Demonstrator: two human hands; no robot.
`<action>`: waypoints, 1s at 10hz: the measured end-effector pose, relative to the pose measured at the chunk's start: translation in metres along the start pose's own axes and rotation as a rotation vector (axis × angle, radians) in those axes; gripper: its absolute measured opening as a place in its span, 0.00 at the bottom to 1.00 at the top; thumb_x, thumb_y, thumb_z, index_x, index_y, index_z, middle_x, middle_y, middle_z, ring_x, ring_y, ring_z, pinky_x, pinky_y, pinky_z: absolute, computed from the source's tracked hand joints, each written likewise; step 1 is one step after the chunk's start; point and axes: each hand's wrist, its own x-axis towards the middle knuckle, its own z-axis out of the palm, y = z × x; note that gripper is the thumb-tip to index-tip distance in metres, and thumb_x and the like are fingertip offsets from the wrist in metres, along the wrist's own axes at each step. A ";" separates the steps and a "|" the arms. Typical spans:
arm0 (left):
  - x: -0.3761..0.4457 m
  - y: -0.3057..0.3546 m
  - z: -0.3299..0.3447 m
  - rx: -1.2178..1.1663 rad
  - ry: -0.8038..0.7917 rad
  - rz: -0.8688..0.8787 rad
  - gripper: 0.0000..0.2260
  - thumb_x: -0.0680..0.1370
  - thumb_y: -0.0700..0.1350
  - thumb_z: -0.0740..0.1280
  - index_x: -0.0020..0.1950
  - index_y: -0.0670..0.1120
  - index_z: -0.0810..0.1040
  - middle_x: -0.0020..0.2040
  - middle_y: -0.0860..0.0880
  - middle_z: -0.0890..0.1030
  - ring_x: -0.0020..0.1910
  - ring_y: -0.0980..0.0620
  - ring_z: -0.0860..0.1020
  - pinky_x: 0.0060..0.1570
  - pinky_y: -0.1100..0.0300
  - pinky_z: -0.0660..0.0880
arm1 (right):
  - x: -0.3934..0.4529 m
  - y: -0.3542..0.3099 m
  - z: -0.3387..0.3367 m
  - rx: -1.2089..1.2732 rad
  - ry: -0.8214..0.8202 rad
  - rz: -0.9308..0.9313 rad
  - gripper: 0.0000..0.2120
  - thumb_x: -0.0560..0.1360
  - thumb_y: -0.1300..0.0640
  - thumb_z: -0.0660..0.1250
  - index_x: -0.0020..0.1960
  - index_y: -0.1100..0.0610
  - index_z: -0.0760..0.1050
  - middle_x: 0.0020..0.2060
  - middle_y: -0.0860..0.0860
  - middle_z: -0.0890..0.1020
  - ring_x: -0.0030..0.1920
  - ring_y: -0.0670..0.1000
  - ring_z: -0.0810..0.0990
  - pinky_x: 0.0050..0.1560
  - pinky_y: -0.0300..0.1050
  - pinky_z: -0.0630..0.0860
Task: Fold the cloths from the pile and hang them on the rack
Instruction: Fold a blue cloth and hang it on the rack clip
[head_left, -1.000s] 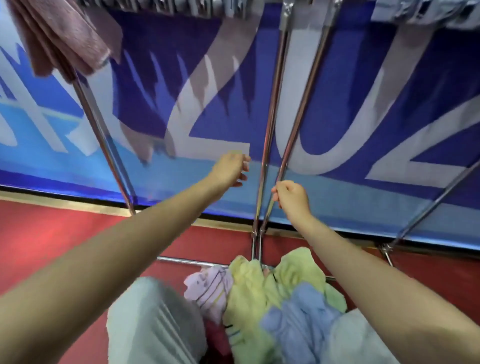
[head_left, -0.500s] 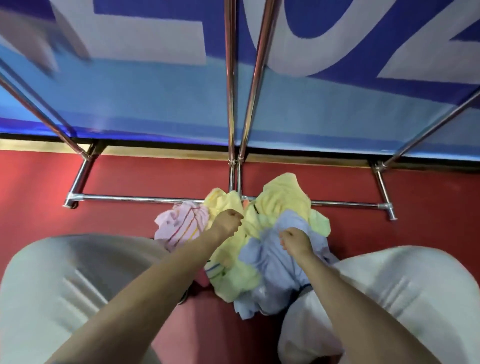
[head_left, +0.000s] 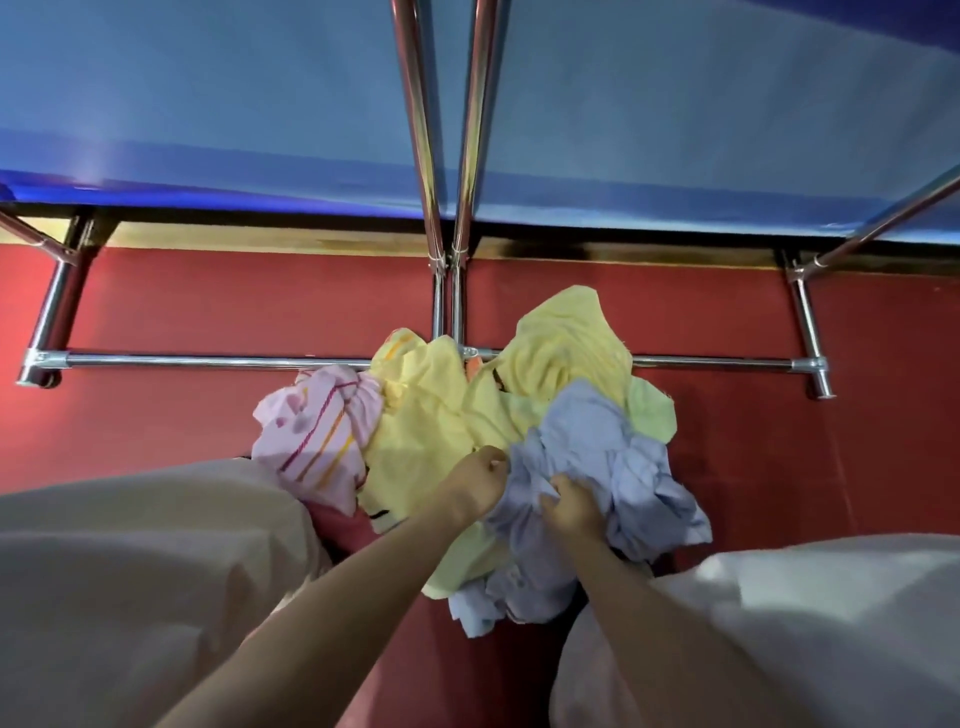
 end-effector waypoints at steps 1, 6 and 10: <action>0.002 -0.001 -0.002 -0.066 0.017 -0.004 0.14 0.81 0.40 0.56 0.64 0.42 0.75 0.60 0.41 0.79 0.59 0.44 0.77 0.55 0.59 0.71 | 0.008 0.011 -0.004 0.075 0.111 -0.024 0.21 0.80 0.60 0.60 0.31 0.51 0.57 0.30 0.50 0.66 0.39 0.54 0.70 0.41 0.47 0.61; -0.119 0.101 -0.099 -0.355 0.218 0.379 0.13 0.83 0.41 0.56 0.63 0.43 0.76 0.52 0.50 0.77 0.51 0.55 0.74 0.50 0.64 0.69 | -0.119 -0.127 -0.133 1.032 -0.042 -0.305 0.10 0.75 0.50 0.65 0.46 0.55 0.80 0.47 0.52 0.83 0.54 0.53 0.79 0.62 0.52 0.70; -0.229 0.080 -0.088 -0.649 0.188 0.527 0.08 0.81 0.40 0.61 0.44 0.44 0.76 0.41 0.46 0.74 0.43 0.49 0.71 0.47 0.52 0.72 | -0.217 -0.100 -0.150 1.155 -0.120 -0.436 0.10 0.79 0.56 0.63 0.48 0.60 0.81 0.47 0.58 0.83 0.51 0.56 0.79 0.61 0.54 0.69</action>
